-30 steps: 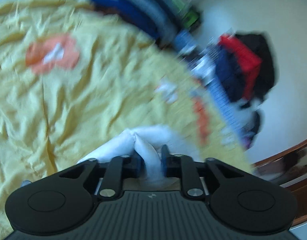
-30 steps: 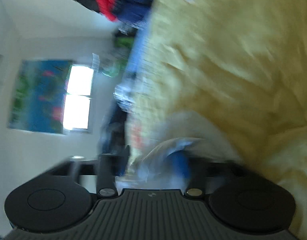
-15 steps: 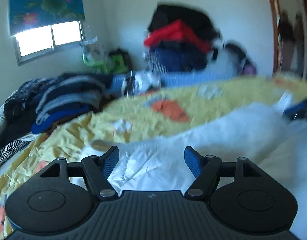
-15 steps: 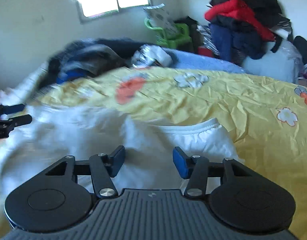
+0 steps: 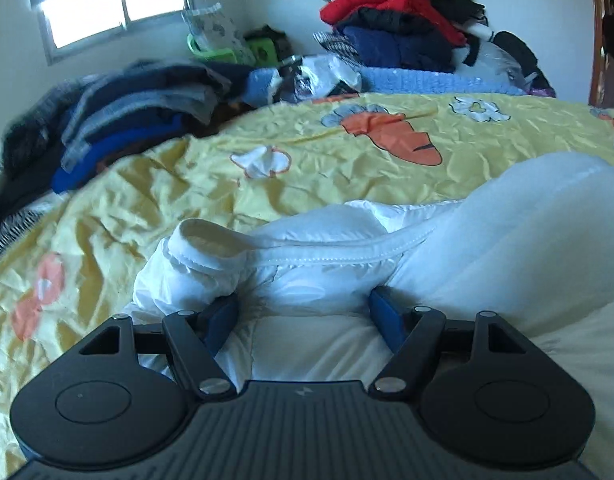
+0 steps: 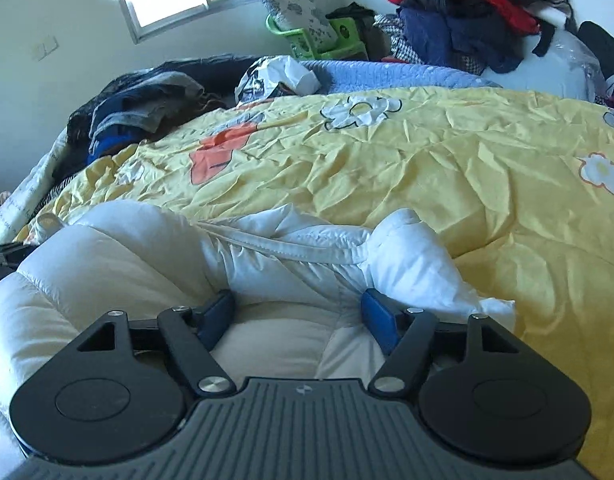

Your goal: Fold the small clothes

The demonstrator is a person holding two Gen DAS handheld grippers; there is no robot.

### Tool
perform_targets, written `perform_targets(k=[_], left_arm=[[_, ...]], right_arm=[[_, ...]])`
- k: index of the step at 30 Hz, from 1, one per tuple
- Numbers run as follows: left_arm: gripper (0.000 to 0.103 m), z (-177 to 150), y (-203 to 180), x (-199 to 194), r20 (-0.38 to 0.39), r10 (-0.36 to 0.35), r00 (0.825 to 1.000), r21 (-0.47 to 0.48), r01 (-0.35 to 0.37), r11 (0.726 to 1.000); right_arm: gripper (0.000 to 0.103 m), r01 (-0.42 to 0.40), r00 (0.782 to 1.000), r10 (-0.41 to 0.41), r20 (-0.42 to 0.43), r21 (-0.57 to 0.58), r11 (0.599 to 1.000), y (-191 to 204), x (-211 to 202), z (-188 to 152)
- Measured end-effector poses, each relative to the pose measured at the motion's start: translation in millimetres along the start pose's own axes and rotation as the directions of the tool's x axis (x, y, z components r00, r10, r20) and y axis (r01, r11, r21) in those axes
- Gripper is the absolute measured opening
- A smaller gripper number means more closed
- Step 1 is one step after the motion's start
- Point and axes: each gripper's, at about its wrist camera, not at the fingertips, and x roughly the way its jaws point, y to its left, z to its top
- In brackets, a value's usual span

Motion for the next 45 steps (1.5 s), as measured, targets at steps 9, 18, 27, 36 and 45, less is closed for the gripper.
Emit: perform_targets(k=[9,18,27,36,45], left_arm=[[0.080,19.8,-25.5,-103.0,0.217,-0.015,0.976,-0.079,0.033,0.996],[0.081,15.0,-83.8,-55.3,0.028,-0.087,0.996,-0.035,0.088,0.996],[0.083,14.2,9.2,-101.2,0.096,-0.254,0.962,-0.244,0.270,0.931],[0.093,-100.2,227.2,-93.7,-0.015,-0.276,0.961,-0.800,0.154,0.580],[0.103,-85.6,180.4,-62.8,-0.001,-0.437,0.900,-0.733,0.296,0.612]], right_arm=[[0.084,-0.075,0.960,0.056,0.273,0.062,0.995,47.5,-93.8,12.8],[0.097,-0.028,1.000,0.027,-0.006,-0.043,0.999,95.0,14.7,4.4],[0.091,-0.236,0.970,0.242,-0.004,0.212,0.948,42.8,-43.7,7.2],[0.095,-0.178,0.974,0.226,-0.005,0.597,0.782,-131.9,-153.1,-98.6],[0.101,-0.300,0.928,0.372,-0.018,0.555,0.776,-99.9,-116.7,-86.8]])
